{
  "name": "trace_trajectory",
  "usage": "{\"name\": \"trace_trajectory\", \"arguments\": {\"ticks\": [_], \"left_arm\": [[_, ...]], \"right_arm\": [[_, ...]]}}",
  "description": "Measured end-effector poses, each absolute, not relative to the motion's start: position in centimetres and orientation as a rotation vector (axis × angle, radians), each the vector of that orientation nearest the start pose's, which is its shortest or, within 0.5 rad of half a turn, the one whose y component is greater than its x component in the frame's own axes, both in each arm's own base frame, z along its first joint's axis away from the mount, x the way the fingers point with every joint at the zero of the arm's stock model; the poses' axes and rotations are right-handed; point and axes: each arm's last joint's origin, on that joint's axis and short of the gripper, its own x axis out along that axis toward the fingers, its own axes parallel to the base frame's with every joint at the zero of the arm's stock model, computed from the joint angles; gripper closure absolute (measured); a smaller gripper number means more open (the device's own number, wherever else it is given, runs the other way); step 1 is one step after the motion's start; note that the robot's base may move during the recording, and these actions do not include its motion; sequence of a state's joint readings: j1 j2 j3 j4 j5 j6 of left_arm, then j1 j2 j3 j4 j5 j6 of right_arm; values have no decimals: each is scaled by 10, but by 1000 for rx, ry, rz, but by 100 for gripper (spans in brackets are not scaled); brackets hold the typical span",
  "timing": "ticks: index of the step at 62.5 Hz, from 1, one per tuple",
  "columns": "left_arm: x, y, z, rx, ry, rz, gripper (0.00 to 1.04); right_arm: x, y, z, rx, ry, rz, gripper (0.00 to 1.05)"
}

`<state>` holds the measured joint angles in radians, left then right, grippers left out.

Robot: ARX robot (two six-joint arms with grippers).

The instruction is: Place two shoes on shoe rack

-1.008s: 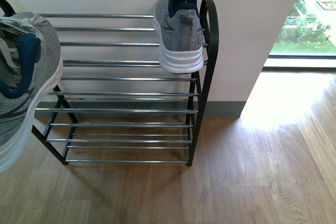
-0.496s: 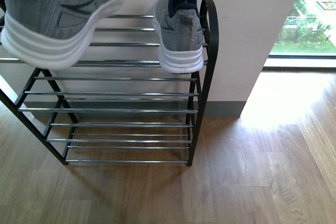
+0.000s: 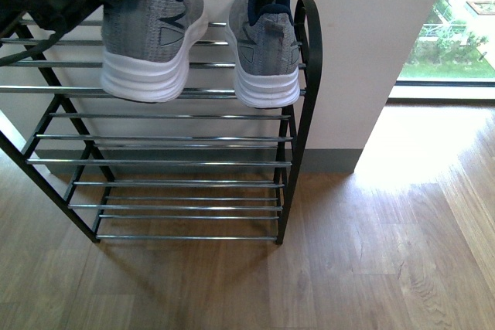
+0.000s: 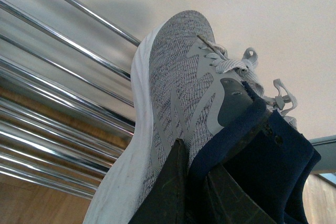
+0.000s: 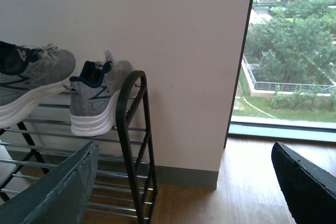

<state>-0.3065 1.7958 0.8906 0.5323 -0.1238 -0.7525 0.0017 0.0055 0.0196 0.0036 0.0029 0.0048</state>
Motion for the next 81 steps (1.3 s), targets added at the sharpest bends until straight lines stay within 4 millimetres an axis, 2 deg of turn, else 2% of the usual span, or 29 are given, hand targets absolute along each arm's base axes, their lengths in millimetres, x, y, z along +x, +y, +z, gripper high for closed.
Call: {"name": "trace_trajectory", "arguments": {"ticks": [13,21,38,54,67,71,81], "left_arm": [[387,-110,151,-720,453,-87,103],[400,-115,141,-725,482,-120,103],[408,-118,126,-734,560,-187,103],[408,-117,123,-682,572,-177,102],[403,-113,132,-606,553,-86,68],[394,-109,140,-575,532,-26,51],[367,-106,164,-554,465,55,24]], "right_arm": [[97,0,170,5,-18,-1,9],[97,0,170,5,-18,-1,9],[97,0,170,5,-18,-1,9],[97,0,170,5,-18,-1,9],[97,0,170,5,-18,-1,9],[97,0,170,5,-18,-1,9],[97,0,170,5,-18,-1,9]]}}
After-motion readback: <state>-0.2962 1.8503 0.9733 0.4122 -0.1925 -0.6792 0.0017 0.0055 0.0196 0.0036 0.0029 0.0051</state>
